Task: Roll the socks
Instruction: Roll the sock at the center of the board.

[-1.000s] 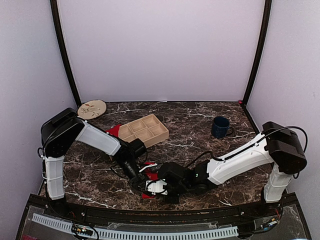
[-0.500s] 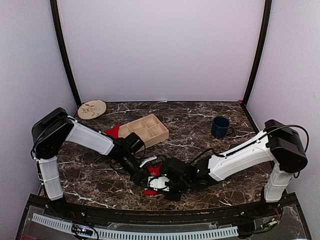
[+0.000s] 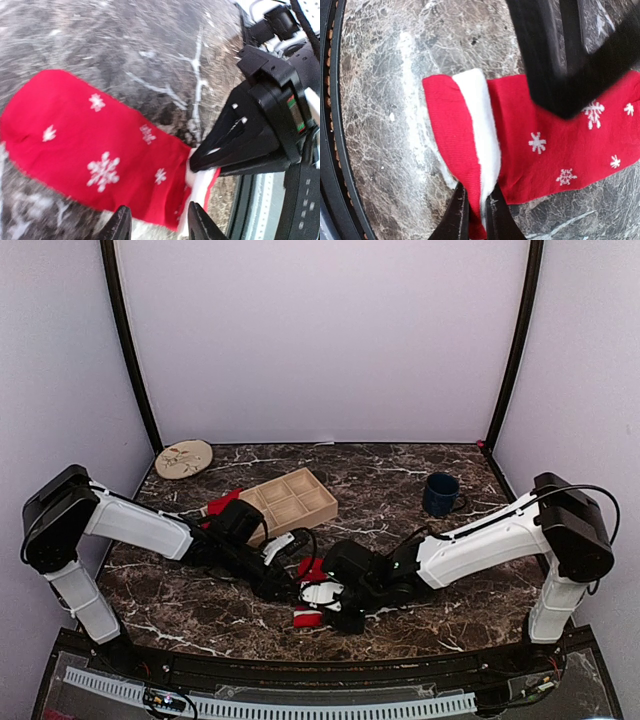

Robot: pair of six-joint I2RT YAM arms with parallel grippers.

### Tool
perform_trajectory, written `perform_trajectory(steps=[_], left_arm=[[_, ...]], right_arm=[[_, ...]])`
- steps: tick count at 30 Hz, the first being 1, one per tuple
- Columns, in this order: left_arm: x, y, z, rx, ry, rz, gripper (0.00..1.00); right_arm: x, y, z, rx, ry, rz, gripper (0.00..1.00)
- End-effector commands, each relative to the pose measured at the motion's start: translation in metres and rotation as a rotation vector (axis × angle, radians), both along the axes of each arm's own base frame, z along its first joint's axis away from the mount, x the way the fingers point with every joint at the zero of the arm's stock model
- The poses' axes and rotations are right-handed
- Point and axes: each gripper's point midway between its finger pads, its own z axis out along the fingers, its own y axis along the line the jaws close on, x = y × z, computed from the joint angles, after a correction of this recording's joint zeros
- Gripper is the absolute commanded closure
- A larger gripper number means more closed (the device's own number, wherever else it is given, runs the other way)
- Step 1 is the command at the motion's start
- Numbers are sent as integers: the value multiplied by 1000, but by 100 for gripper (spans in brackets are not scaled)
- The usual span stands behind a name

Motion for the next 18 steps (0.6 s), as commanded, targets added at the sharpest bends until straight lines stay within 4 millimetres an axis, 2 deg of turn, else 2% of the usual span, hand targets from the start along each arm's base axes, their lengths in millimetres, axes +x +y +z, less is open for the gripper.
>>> perform_trajectory(steps=[1,4,8,10,18], left_arm=[[24,12,17,-14,-133,161,59],[28,26,15,9,-187,226,59],[31,39,23,-5,-285,293,60],[30,42,25,3,-349,302,61],[15,43,32,-29,-468,291,62]], right_arm=[[0,8,17,36,84,-22,100],[-2,12,19,31,134,-22,100],[-3,13,19,9,227,-22,100],[-2,18,24,6,264,-13,100],[-16,17,12,-76,438,14,100]])
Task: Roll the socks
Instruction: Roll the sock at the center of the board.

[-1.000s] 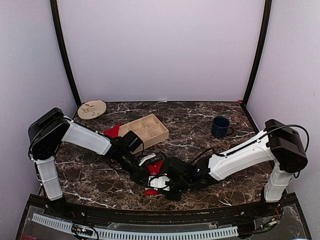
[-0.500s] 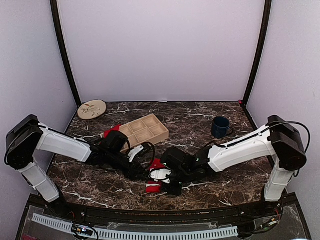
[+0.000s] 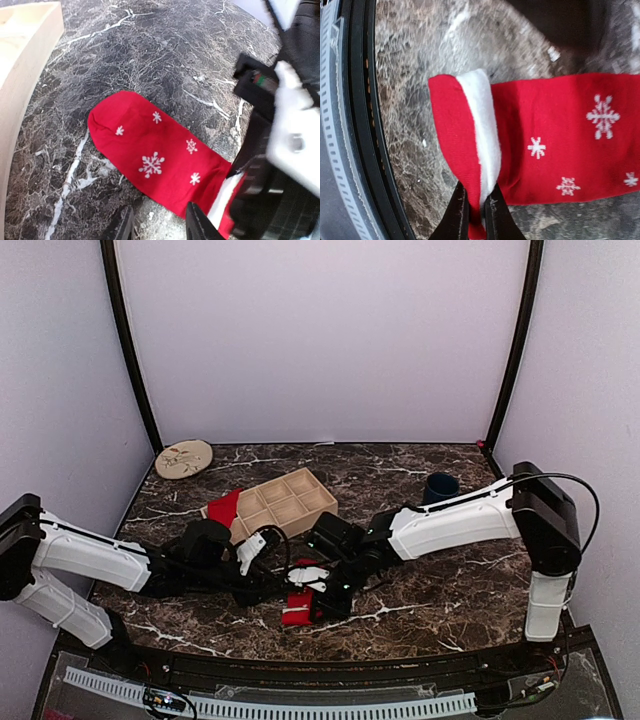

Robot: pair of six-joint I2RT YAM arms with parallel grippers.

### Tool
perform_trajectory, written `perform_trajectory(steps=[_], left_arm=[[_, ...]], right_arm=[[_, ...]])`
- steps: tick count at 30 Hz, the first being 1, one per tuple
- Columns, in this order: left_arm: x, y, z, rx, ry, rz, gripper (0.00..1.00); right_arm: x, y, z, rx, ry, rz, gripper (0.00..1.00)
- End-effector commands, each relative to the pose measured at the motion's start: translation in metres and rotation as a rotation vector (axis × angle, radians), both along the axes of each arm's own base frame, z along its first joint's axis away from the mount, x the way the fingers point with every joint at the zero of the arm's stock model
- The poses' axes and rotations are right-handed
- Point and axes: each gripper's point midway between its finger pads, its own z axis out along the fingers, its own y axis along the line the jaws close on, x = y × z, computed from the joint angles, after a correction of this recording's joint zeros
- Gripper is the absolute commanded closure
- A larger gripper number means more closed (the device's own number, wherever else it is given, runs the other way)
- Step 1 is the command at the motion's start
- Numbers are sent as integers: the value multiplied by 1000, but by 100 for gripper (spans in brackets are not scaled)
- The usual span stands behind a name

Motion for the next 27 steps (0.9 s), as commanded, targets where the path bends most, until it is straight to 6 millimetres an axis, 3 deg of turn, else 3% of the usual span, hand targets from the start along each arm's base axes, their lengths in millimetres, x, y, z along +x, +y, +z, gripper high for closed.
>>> perform_trajectory(steps=[1,8,16,27], left_arm=[[0,1,16,-39,-117,13,63],[-21,-4,28,-77,-178,-75,66],[-42,-12,42,-88,-244,-175,66],[-38,-5,59,-89,-352,-134,64]], right_arm=[[-19,-7,-6,-54,150,27,100],[-26,-4,-13,-58,266,15,100],[-21,0,-7,-28,405,-19,100],[-11,-1,-10,-40,487,-53,100]])
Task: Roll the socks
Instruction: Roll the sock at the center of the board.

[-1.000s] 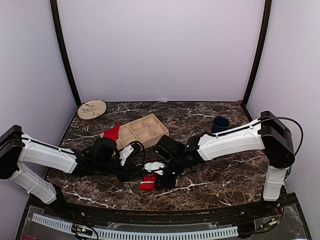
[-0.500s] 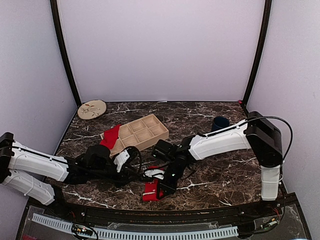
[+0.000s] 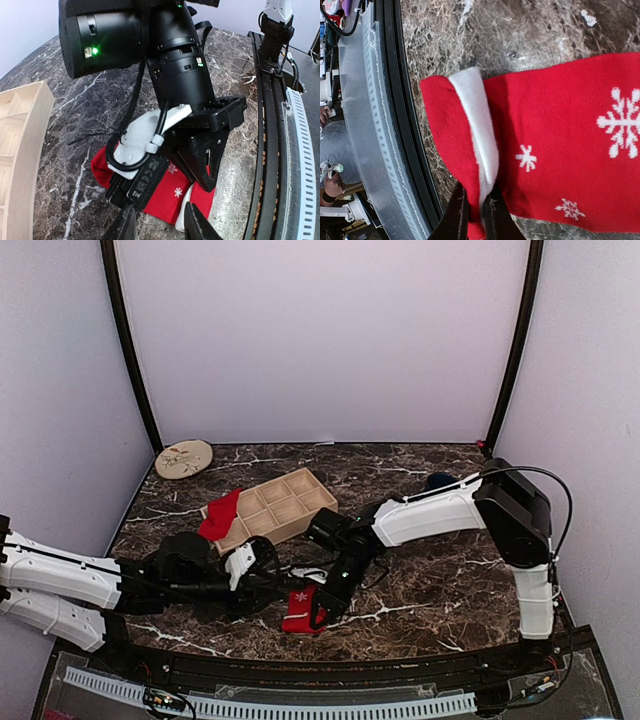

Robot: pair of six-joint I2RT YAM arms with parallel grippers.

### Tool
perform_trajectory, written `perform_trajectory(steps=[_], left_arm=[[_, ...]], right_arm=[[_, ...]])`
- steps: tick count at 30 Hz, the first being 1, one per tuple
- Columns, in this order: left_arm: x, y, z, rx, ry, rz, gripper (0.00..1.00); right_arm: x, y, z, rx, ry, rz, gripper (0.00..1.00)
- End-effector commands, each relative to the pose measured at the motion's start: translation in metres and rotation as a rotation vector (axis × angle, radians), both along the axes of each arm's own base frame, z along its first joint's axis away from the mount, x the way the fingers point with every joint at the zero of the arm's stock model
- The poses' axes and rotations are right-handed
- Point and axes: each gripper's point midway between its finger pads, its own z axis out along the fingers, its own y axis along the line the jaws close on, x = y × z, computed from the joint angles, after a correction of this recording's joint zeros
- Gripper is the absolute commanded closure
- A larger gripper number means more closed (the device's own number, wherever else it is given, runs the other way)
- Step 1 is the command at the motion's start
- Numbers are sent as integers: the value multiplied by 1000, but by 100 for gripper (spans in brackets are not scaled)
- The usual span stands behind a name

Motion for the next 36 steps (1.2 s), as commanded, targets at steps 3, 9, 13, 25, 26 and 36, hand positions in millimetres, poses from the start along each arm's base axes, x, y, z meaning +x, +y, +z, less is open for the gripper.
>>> perform_trajectory(steps=[3,9,13,25,26,36], left_arm=[[-2,-3,9,-12,-59,-40,64],[-20,-15,-10,50,-10,-175,66],[-31,-21,-21,95,16,-255,68],[-45,-27,-53,227,73,-377,62],[-45,-27,-54,232,74,-380,62],[-31,-30,-67,305,41,-350,61]], right_arm=[[8,4,2,11,85,-27,100],[8,4,3,17,139,-36,100],[6,4,5,23,180,-38,100],[5,4,7,33,206,-33,100],[4,4,7,34,207,-33,100],[3,4,7,41,220,-31,100]])
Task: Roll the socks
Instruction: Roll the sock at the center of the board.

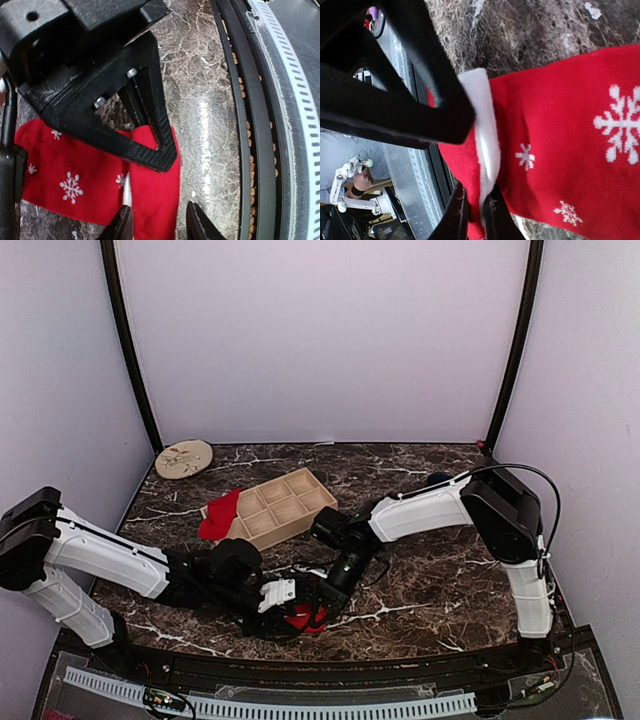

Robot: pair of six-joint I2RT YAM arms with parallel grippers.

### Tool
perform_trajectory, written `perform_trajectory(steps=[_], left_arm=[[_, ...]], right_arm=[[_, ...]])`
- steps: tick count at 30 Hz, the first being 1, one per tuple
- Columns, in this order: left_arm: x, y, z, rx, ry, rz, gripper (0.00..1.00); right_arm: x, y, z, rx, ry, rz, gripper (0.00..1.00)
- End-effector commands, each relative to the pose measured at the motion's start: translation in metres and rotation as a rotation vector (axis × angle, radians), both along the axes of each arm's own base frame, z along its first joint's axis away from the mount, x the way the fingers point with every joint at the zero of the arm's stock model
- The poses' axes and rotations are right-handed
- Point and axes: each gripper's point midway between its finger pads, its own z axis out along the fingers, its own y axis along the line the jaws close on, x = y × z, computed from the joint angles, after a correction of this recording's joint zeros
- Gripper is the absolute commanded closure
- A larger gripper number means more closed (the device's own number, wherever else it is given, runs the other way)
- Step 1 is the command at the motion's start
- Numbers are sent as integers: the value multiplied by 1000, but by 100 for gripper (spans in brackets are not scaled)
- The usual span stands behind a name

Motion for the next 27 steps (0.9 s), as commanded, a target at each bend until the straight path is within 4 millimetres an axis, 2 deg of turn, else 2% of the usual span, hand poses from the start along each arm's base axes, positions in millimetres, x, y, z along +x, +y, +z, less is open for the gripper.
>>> perform_trajectory(steps=[1,17,27], left_arm=[[5,-2,0,22,-44,-4,61],[5,-3,-14,58,-28,-22,60],[-3,-4,-28,107,34,-62,73]], right_arm=[[2,3,3,14,26,-3,100],[-1,2,1,18,54,2,100],[-2,0,-1,10,59,1,100]])
